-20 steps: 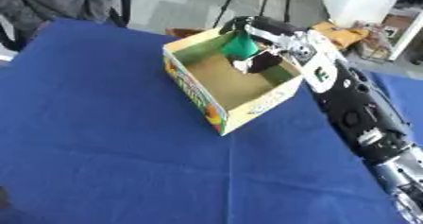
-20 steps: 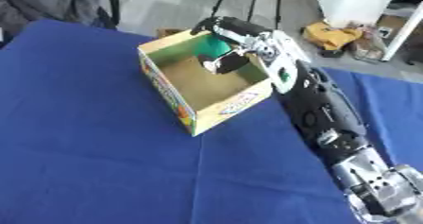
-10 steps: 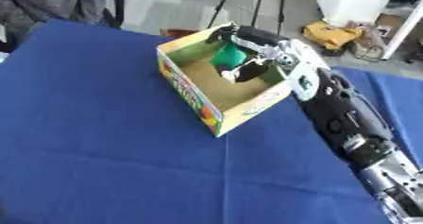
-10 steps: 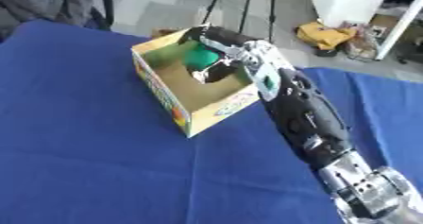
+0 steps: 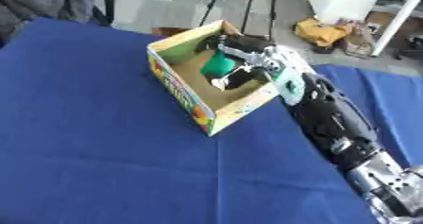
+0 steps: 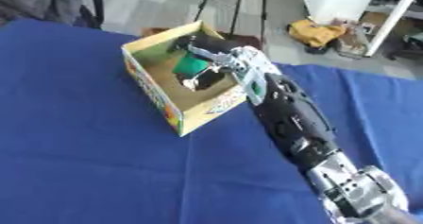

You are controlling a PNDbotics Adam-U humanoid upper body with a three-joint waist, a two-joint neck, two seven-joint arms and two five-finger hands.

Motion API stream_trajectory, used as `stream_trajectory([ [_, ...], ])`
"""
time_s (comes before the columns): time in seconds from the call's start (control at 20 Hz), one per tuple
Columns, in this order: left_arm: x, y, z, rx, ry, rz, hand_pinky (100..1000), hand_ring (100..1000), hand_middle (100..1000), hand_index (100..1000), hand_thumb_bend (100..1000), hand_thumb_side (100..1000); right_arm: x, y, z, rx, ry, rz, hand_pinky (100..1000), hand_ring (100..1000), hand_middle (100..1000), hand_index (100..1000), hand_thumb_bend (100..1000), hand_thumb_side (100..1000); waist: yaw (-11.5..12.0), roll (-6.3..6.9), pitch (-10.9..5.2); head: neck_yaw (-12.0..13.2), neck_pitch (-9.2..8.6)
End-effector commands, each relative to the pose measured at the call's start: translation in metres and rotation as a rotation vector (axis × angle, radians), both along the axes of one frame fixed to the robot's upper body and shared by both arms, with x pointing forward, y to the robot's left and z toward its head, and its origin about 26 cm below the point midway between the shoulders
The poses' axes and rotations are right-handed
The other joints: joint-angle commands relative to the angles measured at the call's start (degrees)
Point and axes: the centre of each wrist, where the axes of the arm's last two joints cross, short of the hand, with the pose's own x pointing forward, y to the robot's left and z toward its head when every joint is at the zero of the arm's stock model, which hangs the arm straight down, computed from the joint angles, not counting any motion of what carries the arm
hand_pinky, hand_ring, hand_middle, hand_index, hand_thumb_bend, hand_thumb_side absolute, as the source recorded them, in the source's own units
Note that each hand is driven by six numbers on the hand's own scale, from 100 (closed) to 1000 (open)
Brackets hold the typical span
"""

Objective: Pick up objects on the table and place them in the box.

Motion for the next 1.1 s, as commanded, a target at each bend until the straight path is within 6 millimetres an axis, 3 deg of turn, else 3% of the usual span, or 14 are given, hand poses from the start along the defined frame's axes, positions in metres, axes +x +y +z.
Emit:
stream_trajectory([
  [0.05, 0.0006, -0.0014, 0.0092, 0.006, -0.031, -0.010, 635, 546, 546, 663, 368, 1000, -0.0006, -0.0011, 0.0104, -0.024, -0.023, -0.002, 533, 621, 905, 932, 100, 218, -0.25, 0.61, -0.88, -0.18, -0.32],
  [0.6, 0.0003, -0.0014, 0.0087, 0.005, -0.029, -0.011, 636, 546, 546, 663, 369, 1000, 0.0006, 0.0038, 0.0036, -0.043, 0.000, 0.009, 577, 730, 909, 934, 100, 286, -1.05, 0.86, -0.92, -0.24, -0.12],
  [1.1, 0.0000, -0.0010, 0.0079, 0.004, -0.026, -0.011, 637, 546, 546, 663, 371, 1000, -0.0001, 0.0069, 0.0036, -0.052, -0.005, 0.026, 685, 824, 926, 934, 100, 366, -1.52, 0.96, -1.16, -0.23, -0.08],
])
